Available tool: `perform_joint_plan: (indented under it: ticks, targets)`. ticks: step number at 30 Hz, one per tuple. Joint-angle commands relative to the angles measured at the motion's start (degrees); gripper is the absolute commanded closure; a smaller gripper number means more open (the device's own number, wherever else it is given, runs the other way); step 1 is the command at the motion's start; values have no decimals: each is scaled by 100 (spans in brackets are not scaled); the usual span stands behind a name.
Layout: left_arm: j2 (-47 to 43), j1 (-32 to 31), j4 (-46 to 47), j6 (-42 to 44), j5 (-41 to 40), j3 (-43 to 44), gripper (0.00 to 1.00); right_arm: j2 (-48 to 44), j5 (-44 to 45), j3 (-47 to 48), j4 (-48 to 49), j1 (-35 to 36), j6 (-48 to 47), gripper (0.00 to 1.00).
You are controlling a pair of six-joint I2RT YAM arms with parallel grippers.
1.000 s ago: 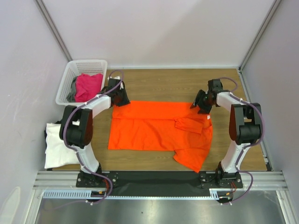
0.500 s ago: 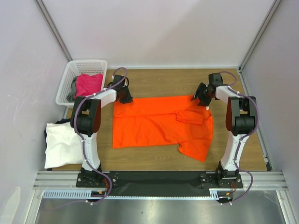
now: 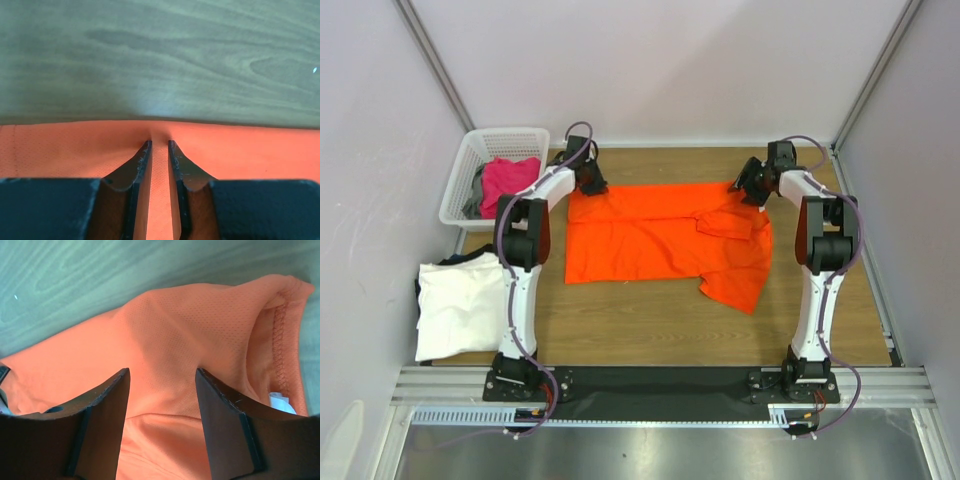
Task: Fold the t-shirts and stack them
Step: Fold the tshirt
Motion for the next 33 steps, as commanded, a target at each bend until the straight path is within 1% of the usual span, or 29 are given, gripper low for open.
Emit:
perform_joint_plan:
  ticks: [1, 4, 6, 9, 10, 11, 12, 13, 14, 15, 16, 18, 19, 20, 21, 22, 23, 24, 26, 28, 33]
  targets:
    - [209, 28, -288, 40, 162, 570, 76, 309, 79, 203, -11, -18, 8, 39]
    - [157, 28, -271, 83, 284, 632, 75, 239, -18, 555, -213, -18, -27, 39]
    - [-150, 19, -227, 180, 425, 562, 73, 11, -141, 757, -301, -18, -88, 39]
    - [-861, -59, -121, 382, 391, 413, 64, -358, -203, 898, -433, -18, -159, 38]
    - [-1037, -129, -8, 408, 382, 351, 55, -646, -212, 907, -477, -10, -167, 37]
    - [-1213, -165, 37, 400, 390, 299, 51, -780, -220, 898, -529, -166, -185, 37]
    - [-1545, -209, 89, 356, 390, 159, 48, -912, -221, 872, -695, -176, -211, 37]
    - [-1679, -322, 212, 295, 408, 79, 43, -1131, -194, 828, -810, -194, -211, 37]
    - [-1828, -384, 257, 94, 417, 0, 41, -1263, -185, 758, -916, -238, -211, 37]
    - [-2030, -455, 396, -38, 425, -192, 40, -1386, -246, 479, -1021, -264, -203, 36]
    - [-2128, -621, 476, -187, 452, -316, 38, -1509, -256, 276, -1022, -299, -194, 37]
    - [-2234, -806, 704, -714, 443, -684, 37, -1940, -264, -206, -926, -378, -176, 36]
    - [-2295, -1016, 775, -899, 417, -808, 36, -2107, -247, -662, -891, -405, -176, 36]
    - [-2304, -1122, 854, -1292, 373, -931, 36, -2361, -238, -927, -864, -440, -176, 36]
    - [-2313, -1219, 968, -1505, 364, -1220, 36, -2485, -256, -1130, -812, -492, -168, 36]
    - [-2313, -1403, 1282, -1699, 381, -1379, 36, -2591, -264, -1532, -785, -519, -150, 36]
    - [-2305, -1492, 1468, -2040, 355, -1529, 36, -2783, -317, -1710, -724, -537, -150, 36]
    - [-2278, -1579, 1774, -2183, 373, -1739, 36, -2855, -343, -1851, -645, -563, -159, 36]
    - [-2112, -1799, 1979, -2490, 443, -1802, 36, -2952, -440, -2220, -574, -572, -185, 36]
    - [-1971, -2018, 2146, -2579, 425, -1724, 36, -3022, -484, -2397, -530, -581, -211, 36]
    - [-1558, -2362, 2120, -2694, 233, -1460, 36, -3049, -633, -2906, -224, -581, -238, 36]
